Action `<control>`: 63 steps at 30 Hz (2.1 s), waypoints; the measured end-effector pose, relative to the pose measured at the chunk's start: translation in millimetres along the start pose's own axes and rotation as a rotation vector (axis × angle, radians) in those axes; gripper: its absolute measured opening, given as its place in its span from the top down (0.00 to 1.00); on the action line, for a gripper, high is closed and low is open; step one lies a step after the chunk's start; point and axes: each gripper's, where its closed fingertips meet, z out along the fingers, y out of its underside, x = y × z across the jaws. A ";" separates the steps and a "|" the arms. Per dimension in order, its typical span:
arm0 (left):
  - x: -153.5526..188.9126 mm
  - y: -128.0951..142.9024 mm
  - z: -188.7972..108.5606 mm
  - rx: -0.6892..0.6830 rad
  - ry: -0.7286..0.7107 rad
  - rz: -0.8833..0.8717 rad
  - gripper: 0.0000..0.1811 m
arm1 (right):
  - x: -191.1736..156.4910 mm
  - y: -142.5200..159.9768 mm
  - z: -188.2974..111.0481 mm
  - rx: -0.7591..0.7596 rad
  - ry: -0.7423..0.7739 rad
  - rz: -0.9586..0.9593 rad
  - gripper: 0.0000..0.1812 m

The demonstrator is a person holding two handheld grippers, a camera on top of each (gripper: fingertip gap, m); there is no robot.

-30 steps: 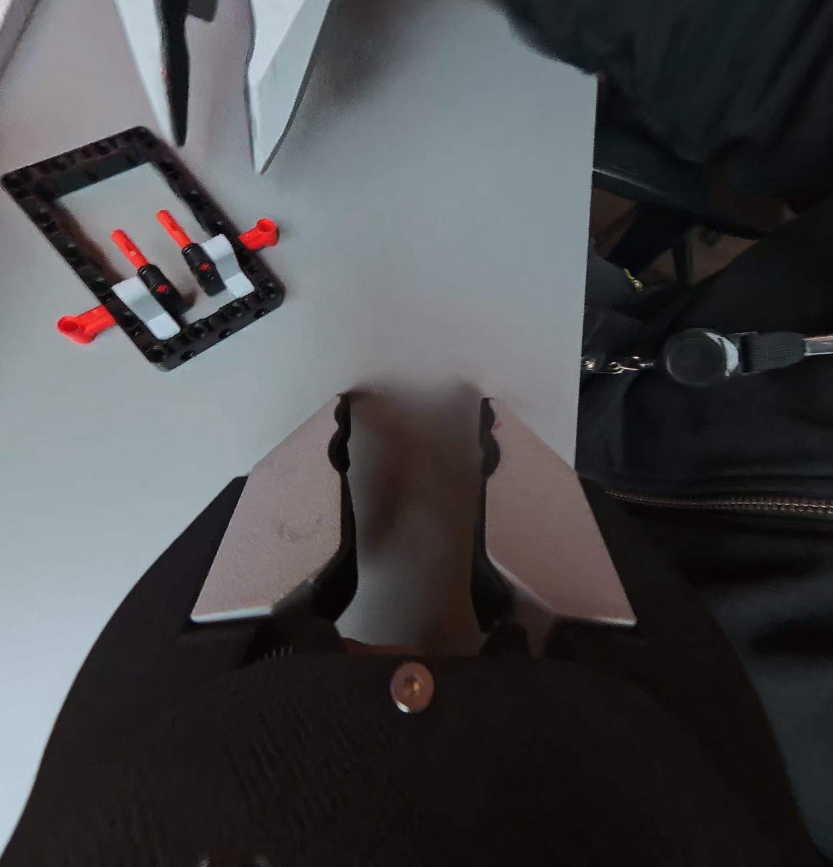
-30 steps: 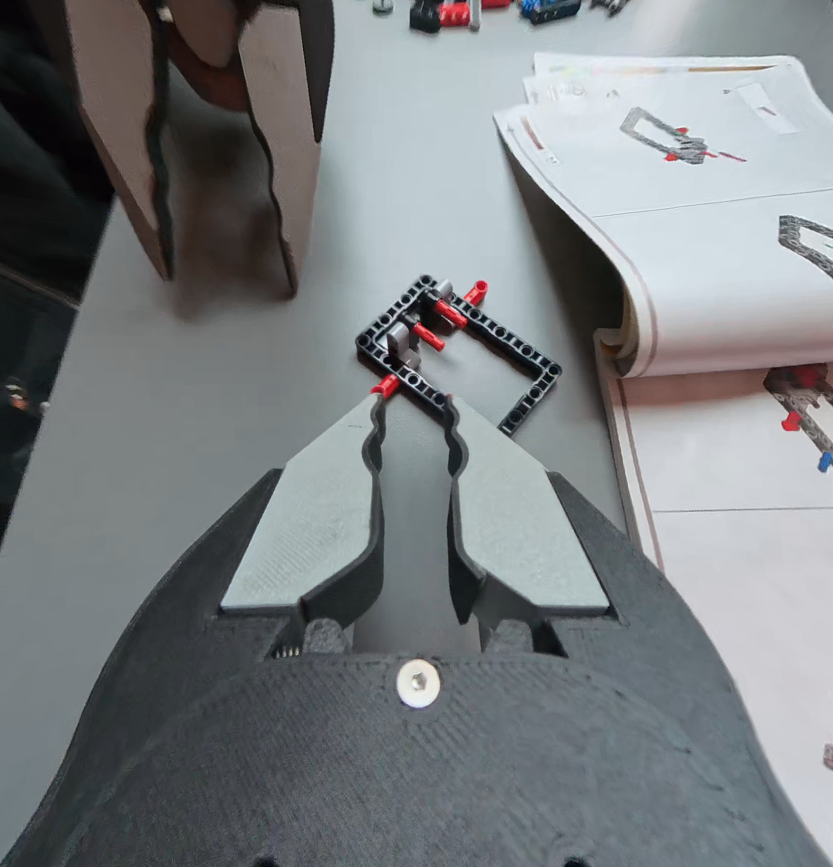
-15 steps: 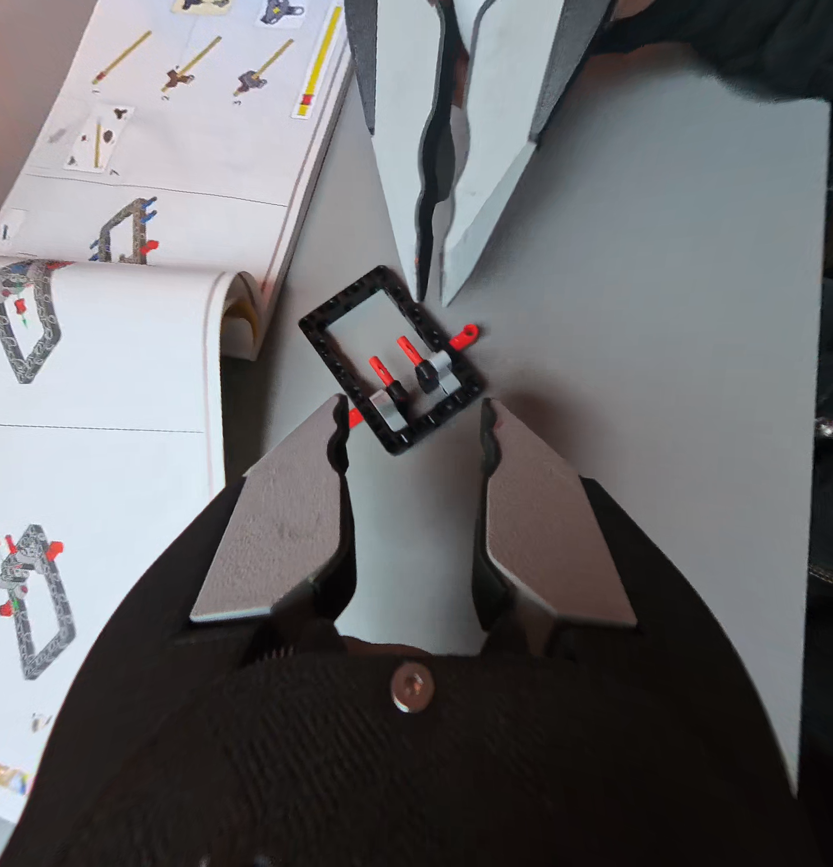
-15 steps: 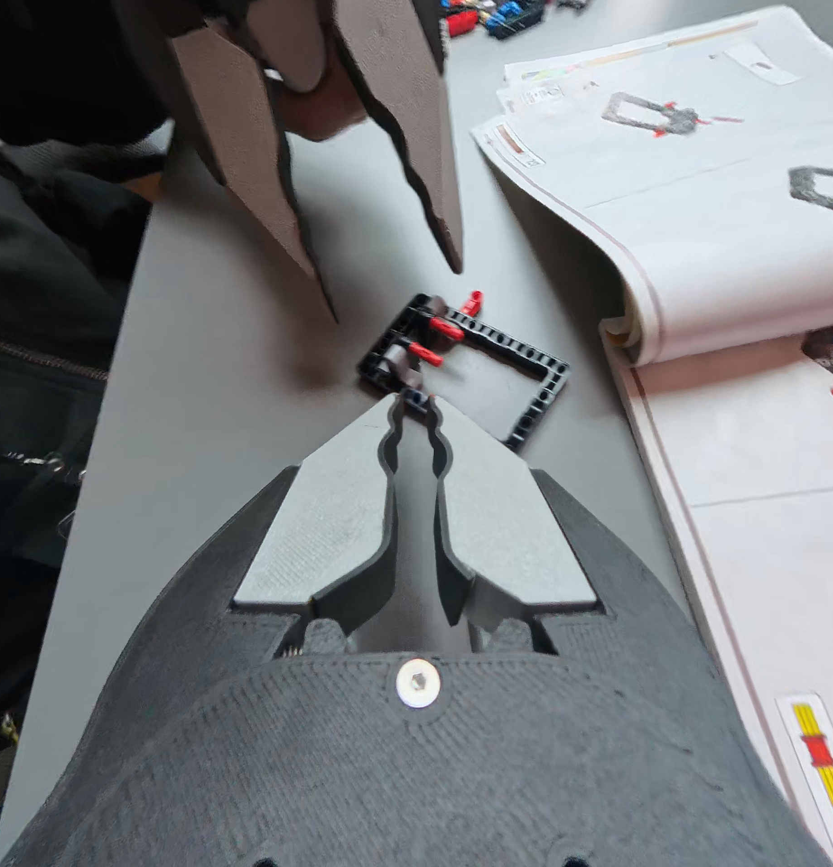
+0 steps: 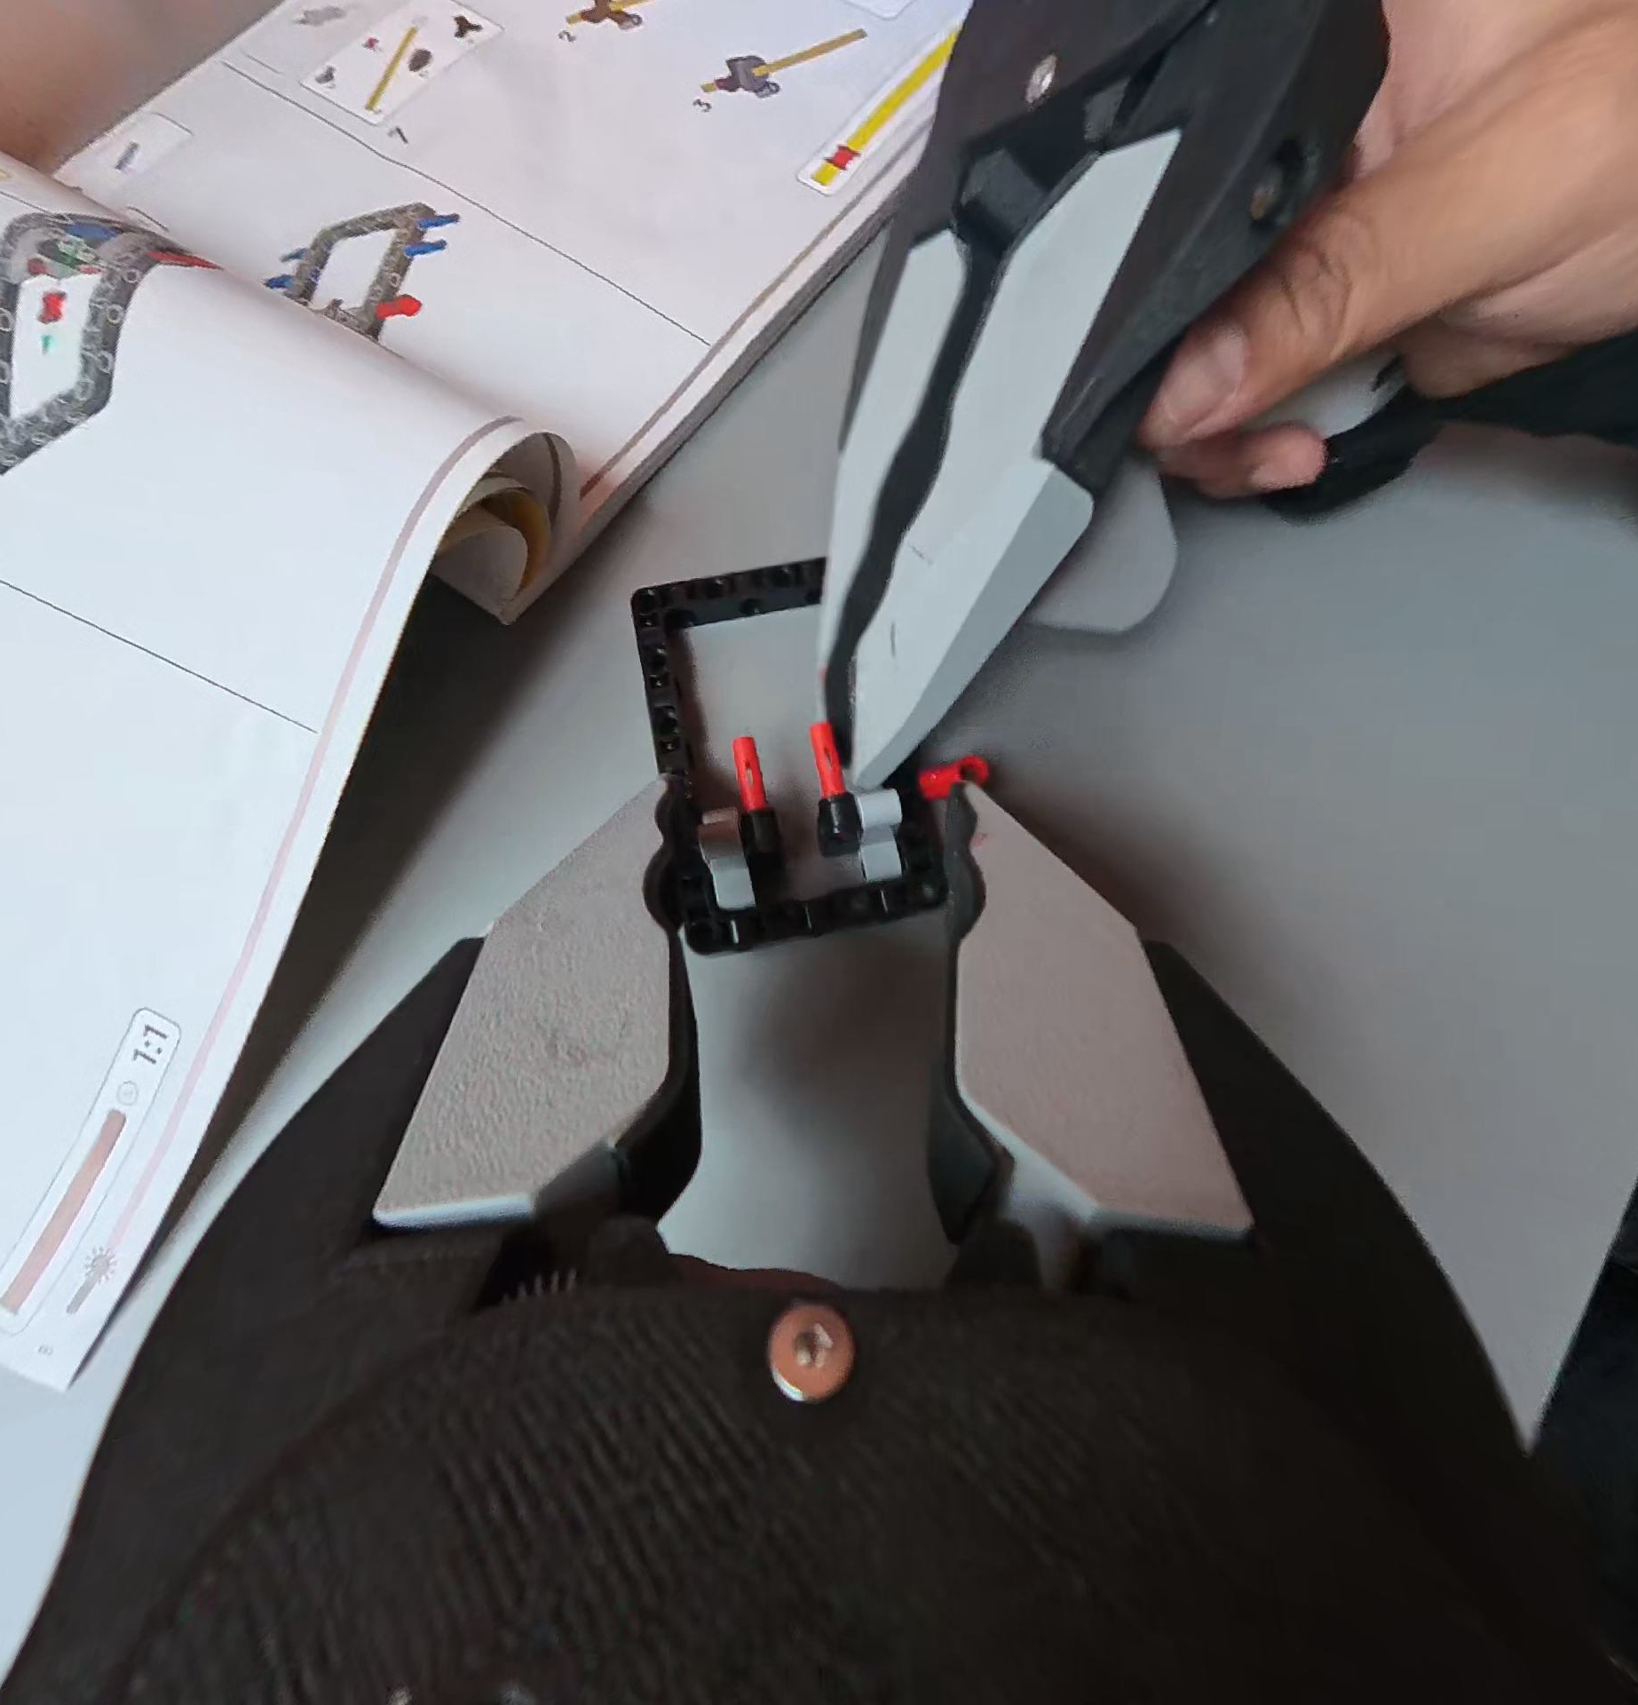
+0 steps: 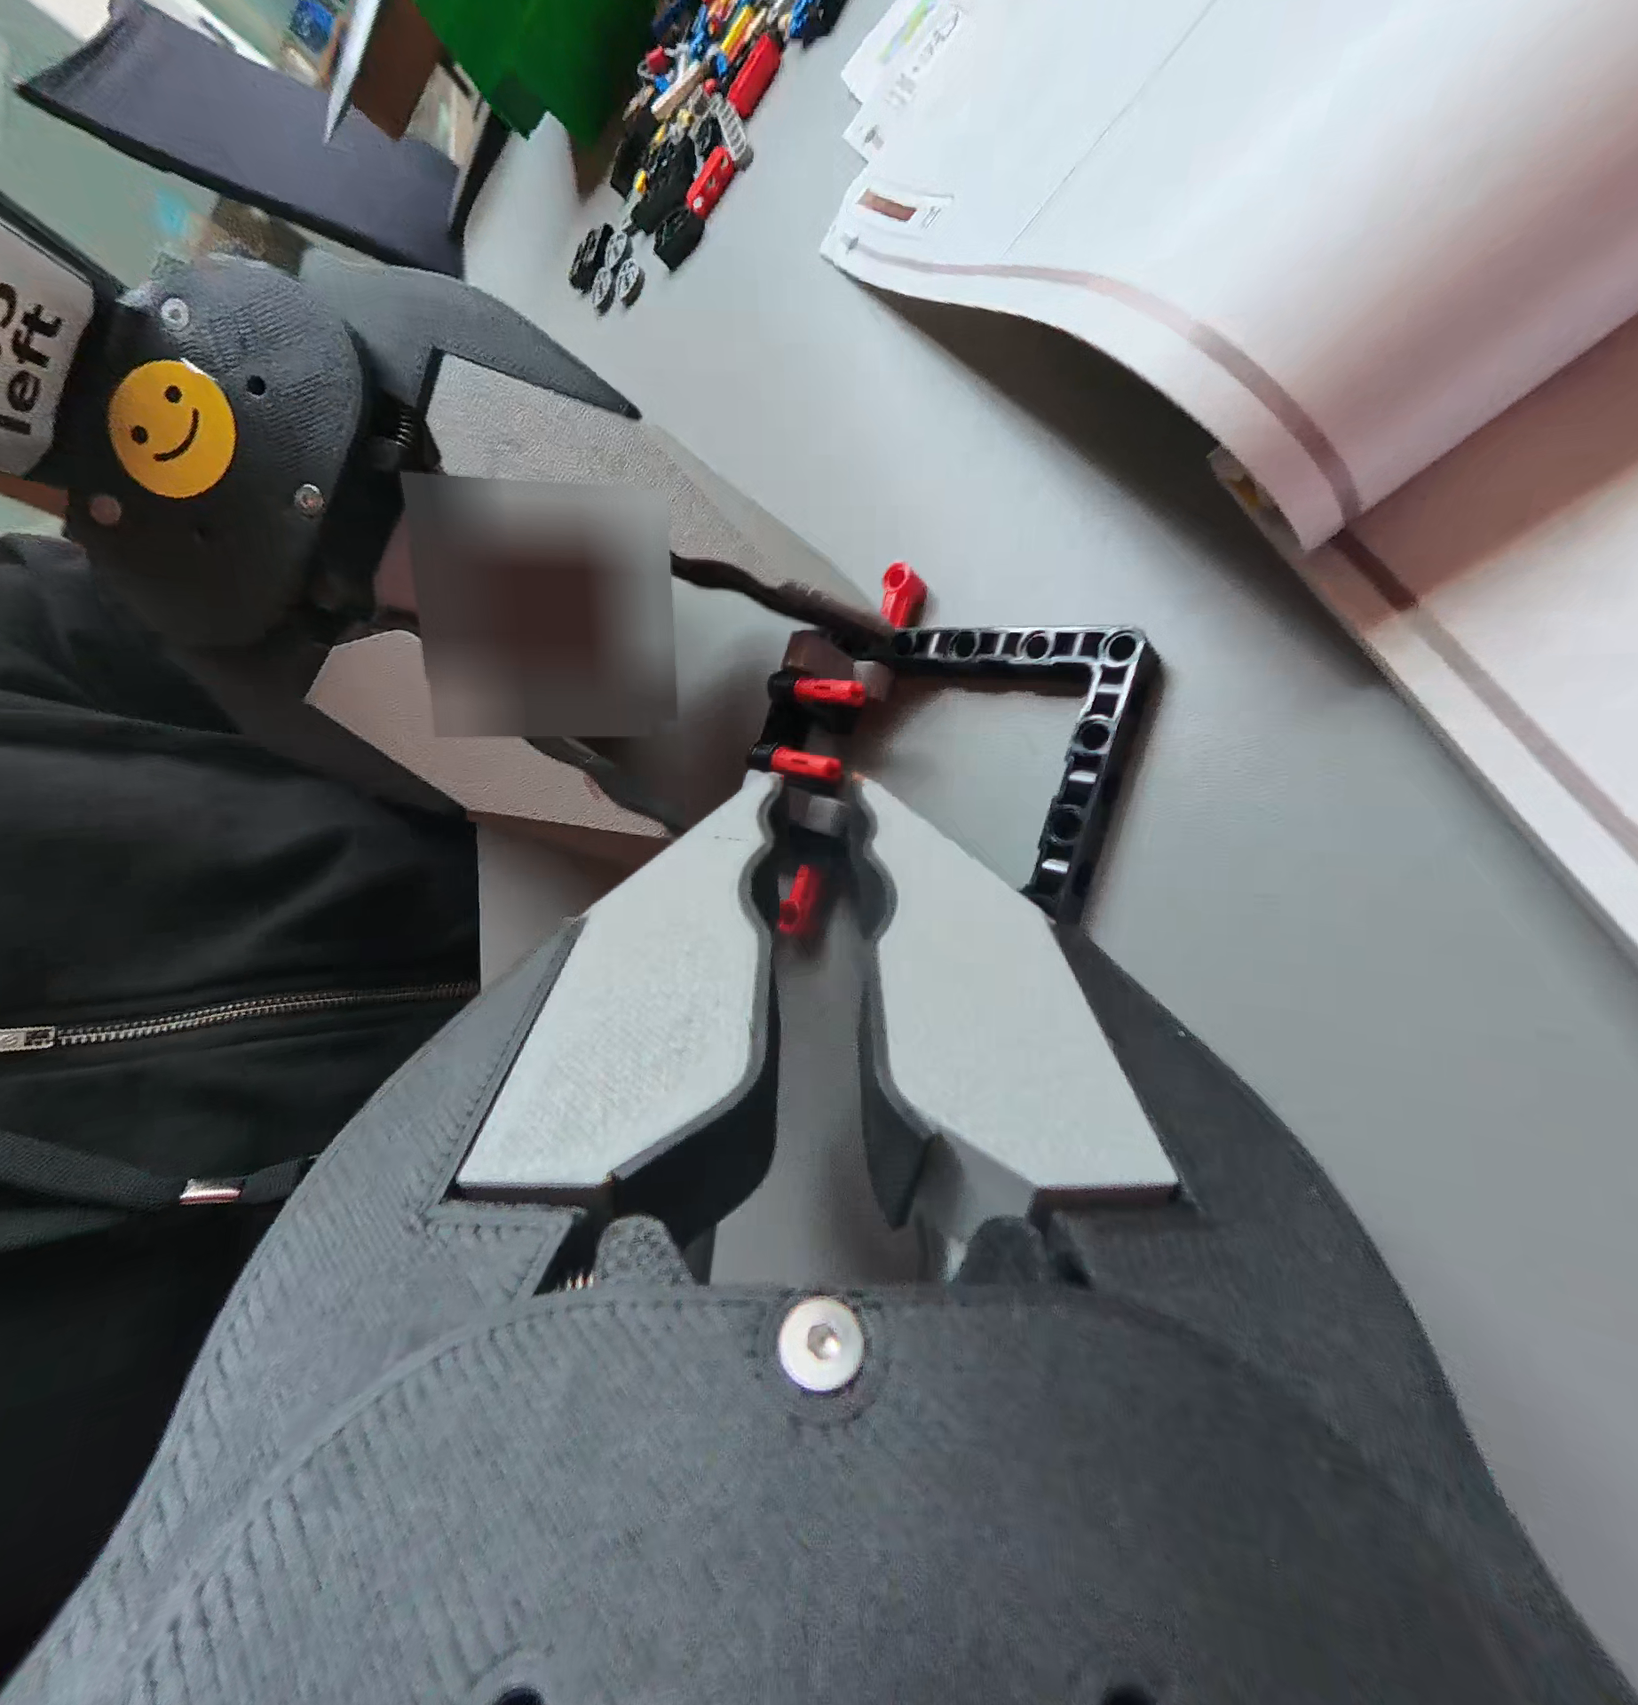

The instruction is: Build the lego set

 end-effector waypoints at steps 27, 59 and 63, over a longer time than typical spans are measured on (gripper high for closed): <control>18.1 11.1 -8.4 0.030 0.218 0.167 0.76 | -26.9 2.2 -3.6 -0.170 0.111 -0.638 0.92; 19.0 14.5 -11.5 0.031 0.257 0.195 0.76 | -20.5 12.7 13.2 -0.432 0.540 -1.402 0.99; 18.6 14.7 -11.8 0.033 0.250 0.198 0.77 | -19.8 12.4 12.6 -0.434 0.572 -1.420 0.99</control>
